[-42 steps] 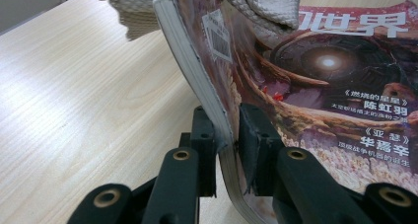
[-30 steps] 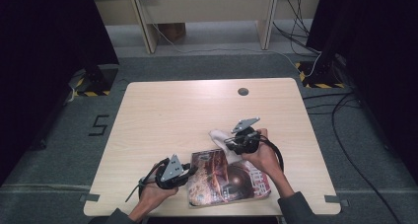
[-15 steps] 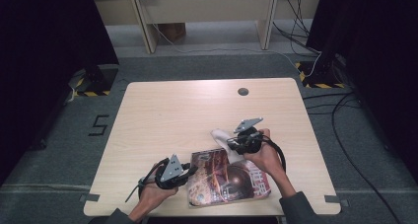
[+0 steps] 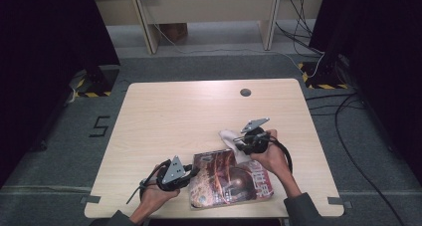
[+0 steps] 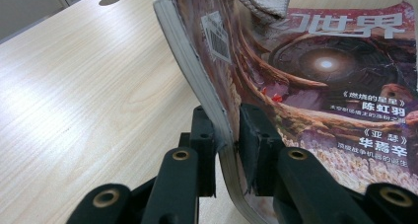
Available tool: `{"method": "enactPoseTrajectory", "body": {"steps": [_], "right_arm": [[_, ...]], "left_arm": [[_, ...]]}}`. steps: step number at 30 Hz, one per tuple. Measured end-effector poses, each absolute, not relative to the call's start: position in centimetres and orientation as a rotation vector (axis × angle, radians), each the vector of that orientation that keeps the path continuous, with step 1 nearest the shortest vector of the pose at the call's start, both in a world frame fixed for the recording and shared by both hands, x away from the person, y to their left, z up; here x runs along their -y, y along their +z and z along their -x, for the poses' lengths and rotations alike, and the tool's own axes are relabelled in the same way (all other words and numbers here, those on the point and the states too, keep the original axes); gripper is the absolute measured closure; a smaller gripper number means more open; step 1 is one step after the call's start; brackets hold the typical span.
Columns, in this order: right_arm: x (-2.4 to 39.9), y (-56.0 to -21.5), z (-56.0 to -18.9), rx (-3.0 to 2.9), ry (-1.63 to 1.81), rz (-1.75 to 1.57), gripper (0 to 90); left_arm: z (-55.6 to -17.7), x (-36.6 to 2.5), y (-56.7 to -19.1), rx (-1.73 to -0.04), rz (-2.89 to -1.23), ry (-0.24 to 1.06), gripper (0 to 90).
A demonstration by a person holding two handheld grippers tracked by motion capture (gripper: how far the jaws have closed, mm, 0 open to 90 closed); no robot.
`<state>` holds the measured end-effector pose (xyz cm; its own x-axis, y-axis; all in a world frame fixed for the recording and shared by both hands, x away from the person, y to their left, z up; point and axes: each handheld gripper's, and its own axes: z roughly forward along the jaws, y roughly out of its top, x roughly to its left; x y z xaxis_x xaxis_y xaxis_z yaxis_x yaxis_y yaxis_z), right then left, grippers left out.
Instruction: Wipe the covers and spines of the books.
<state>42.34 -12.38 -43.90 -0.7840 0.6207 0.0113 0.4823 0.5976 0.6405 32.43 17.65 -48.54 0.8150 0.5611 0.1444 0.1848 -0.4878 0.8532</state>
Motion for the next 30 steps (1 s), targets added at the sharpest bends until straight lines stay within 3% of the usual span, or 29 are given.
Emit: {"method": "enactPoseTrajectory", "body": {"steps": [17, 30], "right_arm": [[15.4, -45.2, -43.6, -2.573, 0.888, -1.043, 79.2], [12.1, -43.7, -42.0, -2.613, 0.943, -0.884, 79.1]], "left_arm": [[-32.4, -17.7, -48.5, -0.549, -2.064, 0.519, 76.9], [-32.4, -17.7, -48.4, -0.545, -2.063, 0.523, 76.9]]}}
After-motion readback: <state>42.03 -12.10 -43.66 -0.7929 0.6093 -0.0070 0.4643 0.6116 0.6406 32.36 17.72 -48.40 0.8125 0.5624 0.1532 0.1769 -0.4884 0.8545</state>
